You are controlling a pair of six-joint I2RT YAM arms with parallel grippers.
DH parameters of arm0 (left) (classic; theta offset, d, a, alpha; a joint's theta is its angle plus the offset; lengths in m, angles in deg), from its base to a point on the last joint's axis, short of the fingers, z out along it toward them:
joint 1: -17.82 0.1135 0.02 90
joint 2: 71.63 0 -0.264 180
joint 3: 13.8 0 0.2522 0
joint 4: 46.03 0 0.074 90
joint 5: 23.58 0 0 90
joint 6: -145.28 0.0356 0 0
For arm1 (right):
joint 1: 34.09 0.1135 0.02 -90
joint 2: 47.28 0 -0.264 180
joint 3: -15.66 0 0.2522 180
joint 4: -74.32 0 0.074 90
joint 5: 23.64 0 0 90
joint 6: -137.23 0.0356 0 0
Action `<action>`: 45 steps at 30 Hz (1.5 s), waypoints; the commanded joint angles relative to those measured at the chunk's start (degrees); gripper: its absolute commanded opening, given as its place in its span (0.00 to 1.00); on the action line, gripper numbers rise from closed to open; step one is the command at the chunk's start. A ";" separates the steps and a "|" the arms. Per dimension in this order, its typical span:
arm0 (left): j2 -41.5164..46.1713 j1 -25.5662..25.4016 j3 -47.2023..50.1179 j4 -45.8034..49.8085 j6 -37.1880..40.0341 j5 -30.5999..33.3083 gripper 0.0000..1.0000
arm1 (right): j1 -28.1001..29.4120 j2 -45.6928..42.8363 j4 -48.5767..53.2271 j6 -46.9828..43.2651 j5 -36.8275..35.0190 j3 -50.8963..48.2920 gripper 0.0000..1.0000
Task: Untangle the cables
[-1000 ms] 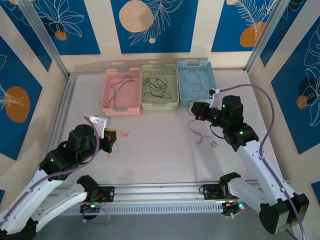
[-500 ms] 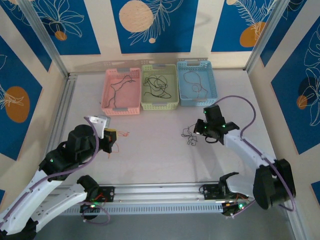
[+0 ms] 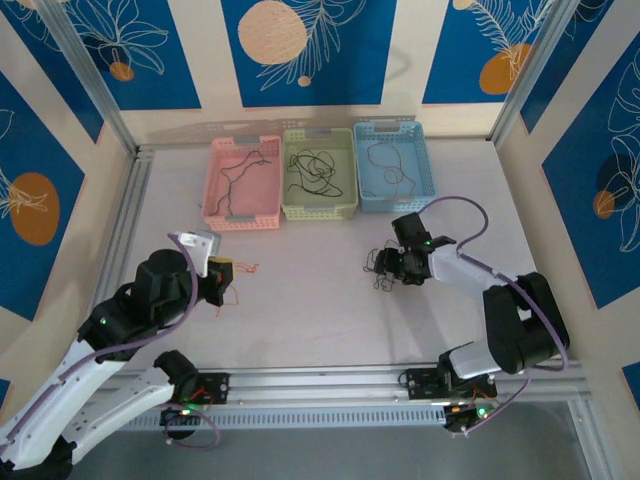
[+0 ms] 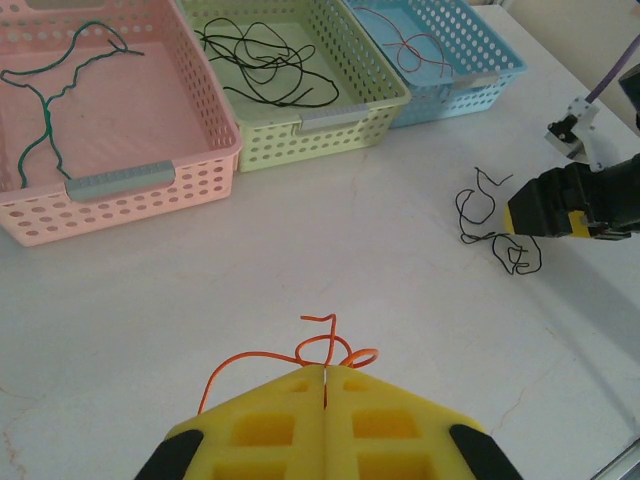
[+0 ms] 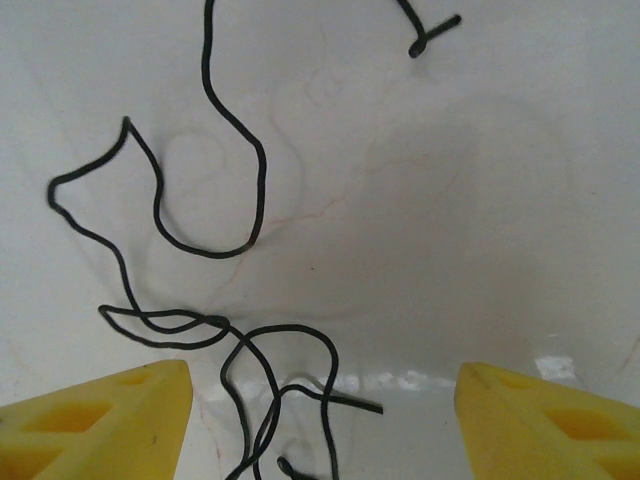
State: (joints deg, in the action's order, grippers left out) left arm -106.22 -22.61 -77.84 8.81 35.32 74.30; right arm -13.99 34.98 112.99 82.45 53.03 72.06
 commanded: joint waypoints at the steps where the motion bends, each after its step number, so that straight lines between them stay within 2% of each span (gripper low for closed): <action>1: 0.75 -0.18 0.50 -1.44 0.10 -1.11 0.00 | 1.20 2.32 -0.29 1.02 1.71 2.30 0.70; 5: 0.66 -0.21 0.62 -1.53 0.19 -1.02 0.00 | 4.18 6.67 0.26 0.97 2.25 4.81 0.70; 9: 0.97 -0.22 0.62 -1.46 0.19 -1.11 0.00 | 5.94 10.02 0.24 1.76 0.83 6.67 0.64; 11: 1.04 -0.24 0.63 -1.44 0.19 -1.15 0.00 | 6.64 11.16 0.56 1.68 -0.24 7.78 0.57; 13: 1.01 -0.21 0.62 -1.44 0.19 -1.15 0.00 | 7.36 12.24 1.28 1.22 -1.59 8.96 0.46; 16: 1.01 -0.20 0.66 -1.42 0.19 -1.11 0.00 | 7.95 12.34 2.14 0.60 -2.31 10.05 0.20; 18: 1.10 -0.19 0.71 -1.52 0.20 -1.11 0.00 | 8.69 10.49 2.61 0.38 -3.29 10.37 0.13; 24: 1.01 -0.24 0.71 -1.53 0.19 -1.11 0.00 | 10.43 -1.32 1.44 -3.12 -2.63 12.88 0.02; 28: 1.10 -0.19 0.80 -1.53 0.21 -1.12 0.00 | 10.42 -8.76 0.22 -6.47 -0.59 17.67 0.00; 33: 1.16 -0.18 0.89 -1.53 0.19 -1.14 0.00 | 10.23 -10.16 0.04 -10.32 1.37 27.27 0.00; 38: 1.17 -0.23 0.89 -1.53 0.19 -1.13 0.00 | 9.74 -5.15 -1.72 -12.01 5.01 37.04 0.00; 45: 1.42 -0.25 0.89 -1.28 0.10 -1.29 0.00 | 8.14 9.67 -6.06 -10.26 6.40 50.60 0.00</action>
State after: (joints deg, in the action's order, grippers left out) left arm -105.47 -22.61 -77.40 8.77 35.32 74.04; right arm -4.68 39.57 108.92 71.46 57.67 118.79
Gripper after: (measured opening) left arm 0.067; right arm 0.062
